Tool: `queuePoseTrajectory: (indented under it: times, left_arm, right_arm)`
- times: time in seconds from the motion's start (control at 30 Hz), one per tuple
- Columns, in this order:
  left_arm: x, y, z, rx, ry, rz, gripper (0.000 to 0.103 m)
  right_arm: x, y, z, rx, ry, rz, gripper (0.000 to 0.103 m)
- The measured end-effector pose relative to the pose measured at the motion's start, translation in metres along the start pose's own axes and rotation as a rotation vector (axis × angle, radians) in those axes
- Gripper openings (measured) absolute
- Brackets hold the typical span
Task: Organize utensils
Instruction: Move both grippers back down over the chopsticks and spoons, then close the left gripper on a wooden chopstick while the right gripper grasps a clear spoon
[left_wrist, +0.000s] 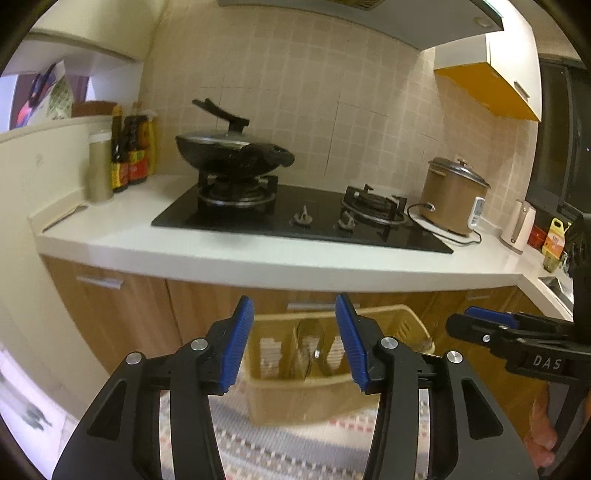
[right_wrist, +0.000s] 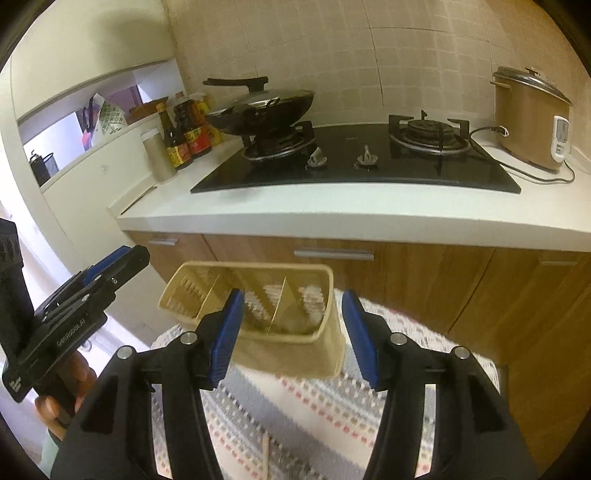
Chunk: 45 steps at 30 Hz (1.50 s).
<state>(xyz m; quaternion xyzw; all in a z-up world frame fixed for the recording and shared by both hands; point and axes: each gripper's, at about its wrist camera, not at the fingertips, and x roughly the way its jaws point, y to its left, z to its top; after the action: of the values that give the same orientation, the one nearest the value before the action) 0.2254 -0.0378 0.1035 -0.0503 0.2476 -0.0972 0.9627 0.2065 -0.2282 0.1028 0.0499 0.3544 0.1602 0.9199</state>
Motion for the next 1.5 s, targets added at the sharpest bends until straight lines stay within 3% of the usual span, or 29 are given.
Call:
queuePoseTrajectory:
  times: [0.1,0.2,0.33,0.47,0.63,0.73,0.83,1.2,1.33,1.5]
  left_arm:
    - [-0.013,0.006,-0.01,0.005,0.06,0.006,0.045]
    - [-0.019,0.018,-0.029,-0.002,0.157,0.008,0.045]
    - [-0.016,0.036,-0.068,-0.026,0.341,-0.002,0.045]
    - [-0.01,0.05,-0.115,-0.02,0.503,-0.01,0.045]
    - [0.001,0.055,-0.156,-0.011,0.614,-0.017,0.044]
    - [0.007,0.051,-0.17,0.019,0.642,0.0,0.043]
    - [0.011,0.048,-0.177,0.038,0.662,0.009,0.034]
    - [0.02,0.03,-0.19,0.109,0.686,0.075,0.033]
    - [0.022,0.019,-0.19,0.143,0.699,0.109,0.027]
    - [0.024,0.01,-0.19,0.149,0.712,0.12,0.017]
  right_arm:
    - [-0.006,0.005,-0.015,-0.016,0.068,-0.006,0.052]
    - [0.002,0.009,-0.039,-0.034,0.189,-0.025,0.052]
    - [0.024,0.009,-0.08,-0.052,0.358,-0.015,0.052]
    - [0.043,0.006,-0.109,-0.047,0.457,-0.02,0.052]
    - [0.062,-0.004,-0.133,0.023,0.547,-0.011,0.052]
    - [0.07,-0.003,-0.141,0.031,0.567,-0.035,0.052]
    - [0.074,-0.002,-0.145,0.037,0.575,-0.039,0.052]
    - [0.1,0.036,-0.162,-0.089,0.564,-0.164,0.051]
    - [0.101,0.048,-0.167,-0.148,0.536,-0.214,0.036]
    - [0.099,0.046,-0.167,-0.154,0.521,-0.208,0.028]
